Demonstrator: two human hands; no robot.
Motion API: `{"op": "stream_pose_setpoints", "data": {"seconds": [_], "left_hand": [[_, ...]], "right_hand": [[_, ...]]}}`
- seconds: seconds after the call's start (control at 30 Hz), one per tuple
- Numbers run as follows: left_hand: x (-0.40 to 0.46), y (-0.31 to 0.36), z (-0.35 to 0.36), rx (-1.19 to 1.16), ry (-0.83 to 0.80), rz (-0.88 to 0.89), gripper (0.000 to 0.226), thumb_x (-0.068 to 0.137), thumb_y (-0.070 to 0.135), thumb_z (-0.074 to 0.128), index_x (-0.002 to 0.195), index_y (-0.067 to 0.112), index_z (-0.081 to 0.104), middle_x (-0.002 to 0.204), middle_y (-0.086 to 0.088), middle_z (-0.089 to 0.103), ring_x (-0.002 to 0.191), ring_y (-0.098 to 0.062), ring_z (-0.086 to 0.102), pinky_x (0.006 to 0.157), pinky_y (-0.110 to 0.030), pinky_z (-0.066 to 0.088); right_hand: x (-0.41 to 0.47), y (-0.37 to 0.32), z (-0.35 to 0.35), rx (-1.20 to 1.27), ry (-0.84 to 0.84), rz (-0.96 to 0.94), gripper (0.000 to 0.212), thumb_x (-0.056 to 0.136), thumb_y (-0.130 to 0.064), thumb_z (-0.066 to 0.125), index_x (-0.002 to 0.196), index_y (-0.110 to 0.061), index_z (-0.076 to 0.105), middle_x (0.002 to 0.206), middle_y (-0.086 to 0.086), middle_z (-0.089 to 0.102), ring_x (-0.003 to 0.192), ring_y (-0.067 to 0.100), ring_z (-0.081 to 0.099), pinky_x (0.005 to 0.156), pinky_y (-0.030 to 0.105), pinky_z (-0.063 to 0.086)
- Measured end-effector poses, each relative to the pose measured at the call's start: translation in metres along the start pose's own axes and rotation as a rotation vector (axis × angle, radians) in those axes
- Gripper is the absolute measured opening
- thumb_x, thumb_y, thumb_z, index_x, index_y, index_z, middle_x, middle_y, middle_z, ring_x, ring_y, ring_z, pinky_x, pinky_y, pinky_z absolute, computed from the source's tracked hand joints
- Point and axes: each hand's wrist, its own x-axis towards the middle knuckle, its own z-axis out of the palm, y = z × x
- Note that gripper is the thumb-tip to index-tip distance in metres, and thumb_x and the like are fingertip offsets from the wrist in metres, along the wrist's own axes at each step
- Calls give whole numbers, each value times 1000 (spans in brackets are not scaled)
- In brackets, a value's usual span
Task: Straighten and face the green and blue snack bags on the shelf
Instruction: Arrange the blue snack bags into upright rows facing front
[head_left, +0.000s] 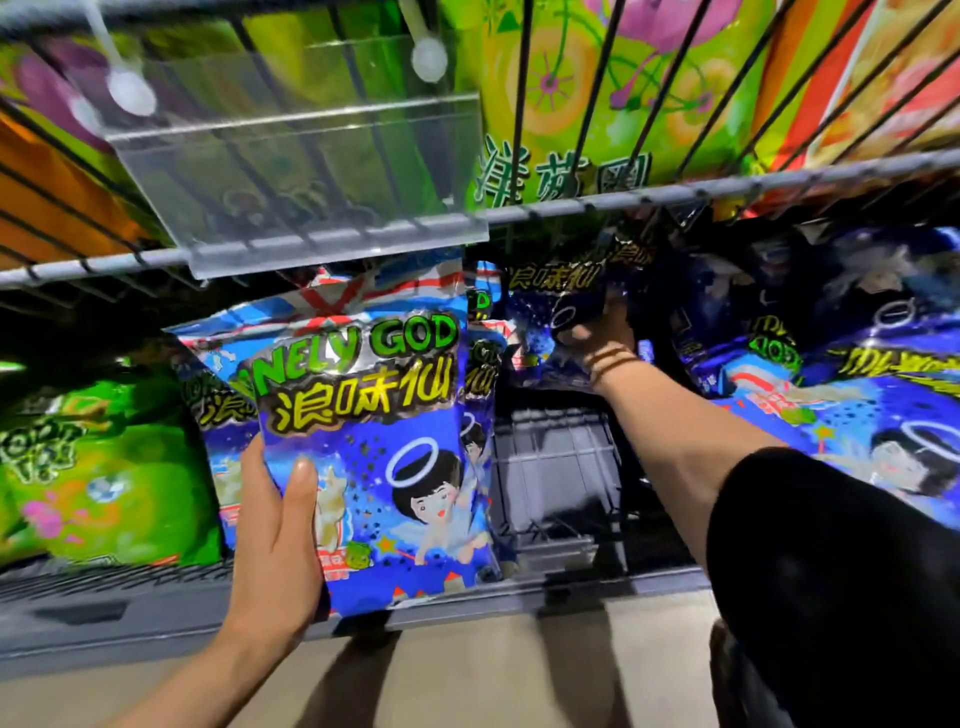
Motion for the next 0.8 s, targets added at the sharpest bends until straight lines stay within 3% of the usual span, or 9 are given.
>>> {"op": "stream_pose_setpoints", "data": {"seconds": [0.1, 0.17, 0.4, 0.47, 0.5, 0.6, 0.7, 0.77, 0.8], "left_hand": [[1, -8, -1, -24, -3, -6, 72, 82, 74, 39, 135, 25, 35, 139, -9, 50, 131, -33, 45, 108, -60, 33], [1, -7, -1, -28, -9, -31, 80, 77, 82, 40, 136, 27, 34, 141, -10, 48, 132, -35, 44, 108, -62, 33], [0, -8, -2, 1, -16, -35, 93, 75, 86, 35, 139, 18, 28, 146, -16, 41, 137, -37, 37, 110, -62, 30], [0, -9, -1, -14, -9, -36, 86, 78, 82, 36, 137, 19, 30, 142, -14, 45, 134, -36, 40, 108, -62, 32], [0, -5, -1, -30, -6, -25, 78, 81, 77, 37, 136, 22, 33, 137, -11, 49, 130, -36, 44, 107, -62, 34], [-3, 2, 1, -125, 9, -41, 55, 83, 70, 45, 126, 34, 44, 122, -4, 60, 116, -39, 54, 98, -66, 40], [-8, 12, 3, -230, -33, -89, 56, 81, 64, 55, 127, 33, 49, 126, -7, 61, 117, -42, 55, 97, -67, 41], [-11, 22, 8, -272, -83, -121, 62, 75, 71, 60, 128, 38, 51, 131, -3, 59, 124, -35, 53, 102, -63, 39], [-13, 30, 12, -278, -106, -133, 63, 72, 74, 61, 126, 44, 51, 135, 2, 57, 127, -28, 52, 106, -58, 37]], "right_hand": [[-28, 13, 18, -69, 189, 116, 65, 90, -23, 59, 141, -2, 24, 143, 22, 35, 127, 32, 44, 101, 34, 38], [-38, 21, 30, -187, 215, 96, 65, 93, -26, 52, 144, -2, 21, 147, 19, 30, 131, 31, 38, 103, 35, 36], [-30, 32, 32, -258, -49, -21, 39, 99, -15, 39, 135, -2, 45, 140, 18, 46, 126, 30, 48, 91, 25, 41], [-34, 33, 28, -281, -143, -28, 39, 99, -11, 38, 137, -3, 43, 144, 14, 44, 129, 27, 46, 86, 20, 40], [-39, 31, 25, -333, -206, 9, 39, 99, -9, 39, 137, -3, 42, 146, 12, 42, 131, 25, 44, 91, 20, 40], [-51, 29, 10, -336, -81, -47, 39, 92, -1, 47, 131, -1, 50, 142, 12, 46, 131, 25, 44, 106, 28, 38], [-73, 19, -8, -212, -66, -24, 29, 89, 0, 48, 116, -5, 59, 125, 18, 58, 117, 31, 55, 92, 32, 46], [-91, 14, -17, 121, -82, 140, 10, 94, -11, 49, 95, -8, 59, 107, 21, 65, 91, 33, 65, 74, 33, 54], [-102, 13, -24, 246, -161, 151, 17, 96, -19, 50, 88, -7, 58, 94, 20, 68, 73, 31, 65, 61, 32, 55]]}}
